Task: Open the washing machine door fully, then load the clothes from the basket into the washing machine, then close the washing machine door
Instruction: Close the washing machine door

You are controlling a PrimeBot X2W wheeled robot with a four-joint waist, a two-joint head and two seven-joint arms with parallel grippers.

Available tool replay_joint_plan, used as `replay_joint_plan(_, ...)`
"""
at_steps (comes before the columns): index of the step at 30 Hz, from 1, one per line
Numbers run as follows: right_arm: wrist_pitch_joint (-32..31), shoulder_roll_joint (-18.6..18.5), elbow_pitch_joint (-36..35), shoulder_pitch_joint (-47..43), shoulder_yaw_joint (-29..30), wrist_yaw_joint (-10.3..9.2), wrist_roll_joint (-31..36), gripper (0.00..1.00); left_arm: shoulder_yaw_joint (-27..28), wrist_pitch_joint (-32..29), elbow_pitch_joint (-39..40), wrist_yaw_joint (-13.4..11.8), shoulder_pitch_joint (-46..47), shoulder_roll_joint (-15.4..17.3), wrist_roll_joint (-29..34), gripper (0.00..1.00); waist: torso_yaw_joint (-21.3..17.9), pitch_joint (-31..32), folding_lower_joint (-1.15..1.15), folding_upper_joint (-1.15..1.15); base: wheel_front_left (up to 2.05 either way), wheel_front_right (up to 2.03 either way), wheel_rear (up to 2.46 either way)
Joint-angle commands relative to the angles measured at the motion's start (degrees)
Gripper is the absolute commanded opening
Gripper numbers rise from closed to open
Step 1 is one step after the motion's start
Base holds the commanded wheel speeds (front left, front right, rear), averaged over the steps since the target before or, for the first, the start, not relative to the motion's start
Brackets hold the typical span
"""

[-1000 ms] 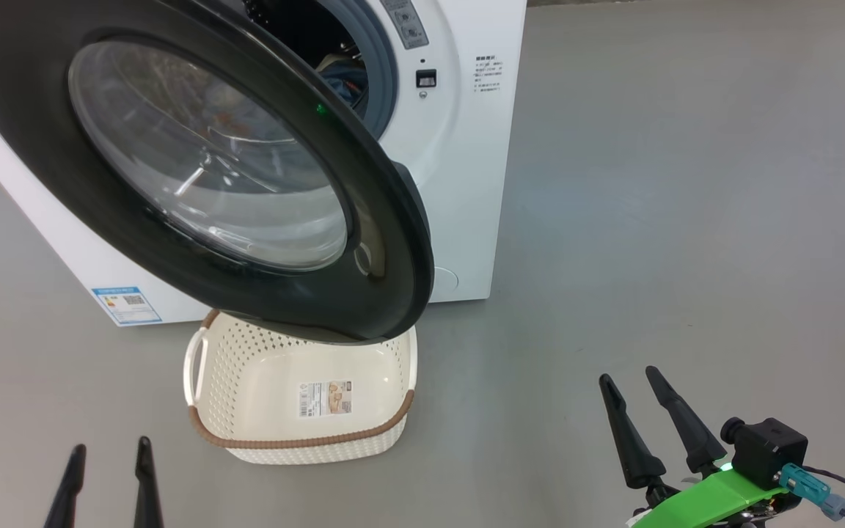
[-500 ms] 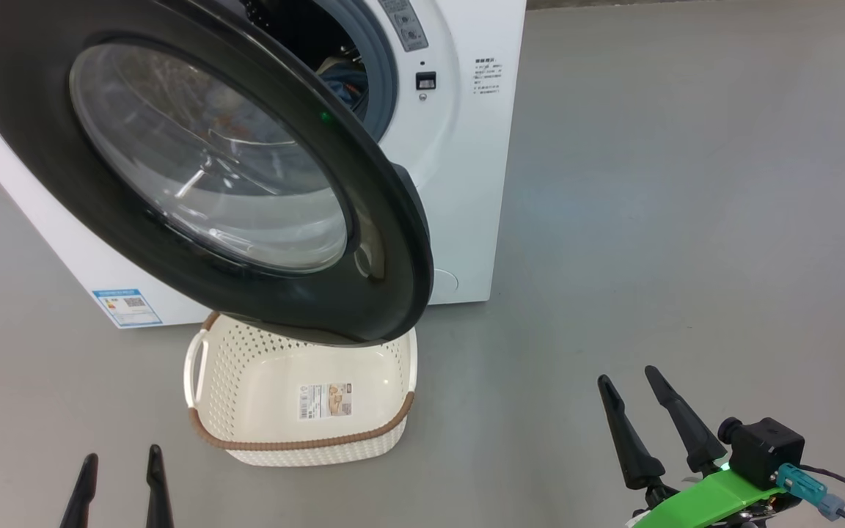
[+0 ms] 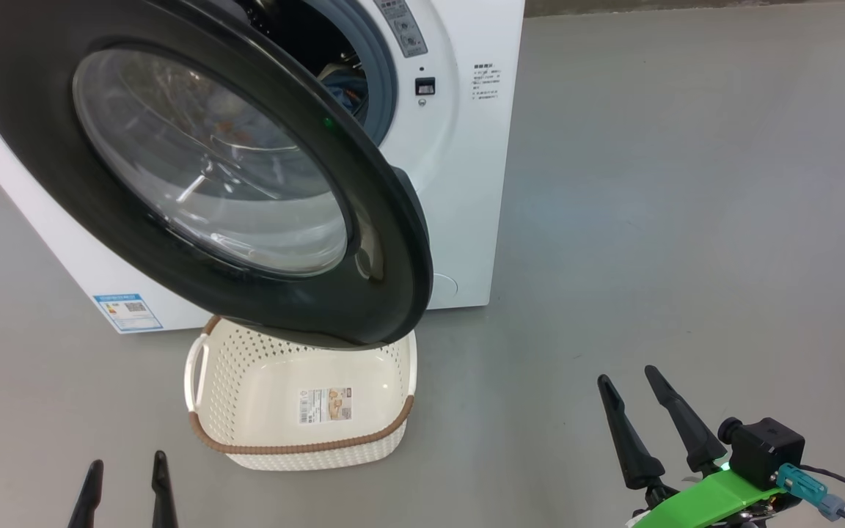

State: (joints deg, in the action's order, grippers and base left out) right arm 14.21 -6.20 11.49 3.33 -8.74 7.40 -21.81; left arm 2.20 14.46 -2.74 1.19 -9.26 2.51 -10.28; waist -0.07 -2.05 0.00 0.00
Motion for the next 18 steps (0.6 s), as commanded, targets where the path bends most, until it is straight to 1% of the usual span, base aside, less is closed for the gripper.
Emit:
replay_joint_plan(1, 0.12, -0.32, -1.51, 0.03, -1.42, 0.09, 0.07, 1.0, 1.54, 0.53, 1.63, -0.46, 0.72, 0.37, -0.43, 1.0, -0.01, 0.04, 0.0, 0.0, 0.0, 0.0, 0.0)
replay_joint_plan(3, 0.13, -0.3, -1.5, 0.0, -1.31, 0.09, 0.13, 1.0, 1.38, 0.53, 1.71, -0.55, 0.67, 0.37, -0.55, 1.0, 0.0, 0.06, 0.0, 0.0, 0.0, 0.0, 0.0)
replay_joint_plan(4, 0.14, -0.27, -1.52, -0.01, -1.2, 0.09, 0.25, 0.73, 1.32, 0.53, 1.74, -0.57, 0.64, 0.37, -0.63, 1.0, 0.0, 0.07, 0.0, 0.0, 0.0, 0.0, 0.0)
replay_joint_plan(5, 0.17, -0.22, -1.51, -0.02, -1.1, 0.09, 0.32, 0.4, 1.31, 0.53, 1.79, -0.61, 0.61, 0.37, -0.73, 1.0, 0.0, 0.07, 0.0, 0.0, 0.0, 0.0, 0.0)
replay_joint_plan(6, 0.19, -0.19, -1.46, -0.04, -0.99, 0.09, 0.52, 0.1, 1.35, 0.53, 1.85, -0.69, 0.6, 0.37, -0.82, 1.0, -0.01, 0.06, 0.0, 0.0, 0.0, 0.0, 0.0)
replay_joint_plan(7, 0.22, -0.14, -1.41, -0.06, -0.9, 0.09, 0.65, 0.0, 1.39, 0.53, 1.91, -0.75, 0.58, 0.37, -0.87, 1.0, 0.0, 0.04, 0.0, 0.0, 0.0, 0.0, 0.0)
replay_joint_plan(10, 0.33, 0.18, -1.34, -0.18, -0.52, 0.09, 0.36, 0.0, 1.55, 0.53, 2.02, -0.79, 0.47, 0.37, -0.86, 1.0, -0.01, 0.12, 0.0, 0.0, 0.0, 0.0, 0.0)
replay_joint_plan(13, 0.57, 0.44, -2.82, -0.01, 0.48, 0.09, 0.76, 0.0, 1.63, 0.53, 2.24, -0.83, 0.34, 0.37, -0.85, 1.0, -0.01, 0.14, 0.0, 0.0, 0.0, 0.0, 0.0)
replay_joint_plan(16, 0.73, 0.8, -6.79, 0.44, 1.57, 0.09, 1.23, 0.0, 1.61, 0.53, 2.46, -0.89, 0.34, 0.37, -0.98, 1.0, 0.02, -0.07, 0.0, 0.0, 0.0, 0.0, 0.0)
replay_joint_plan(17, 0.73, 0.8, -6.79, 0.44, 1.57, 0.09, 1.23, 0.0, 1.61, 0.53, 2.46, -0.89, 0.34, 0.37, -0.98, 1.0, 0.02, -0.07, 0.0, 0.0, 0.0, 0.0, 0.0)
replay_joint_plan(18, 0.75, 1.01, -8.88, 0.62, 2.07, 0.09, 1.38, 0.0, 1.6, 0.53, 2.5, -0.95, 0.38, 0.37, -1.06, 1.0, 0.05, -0.17, 0.0, 0.0, 0.0, 0.0, 0.0)
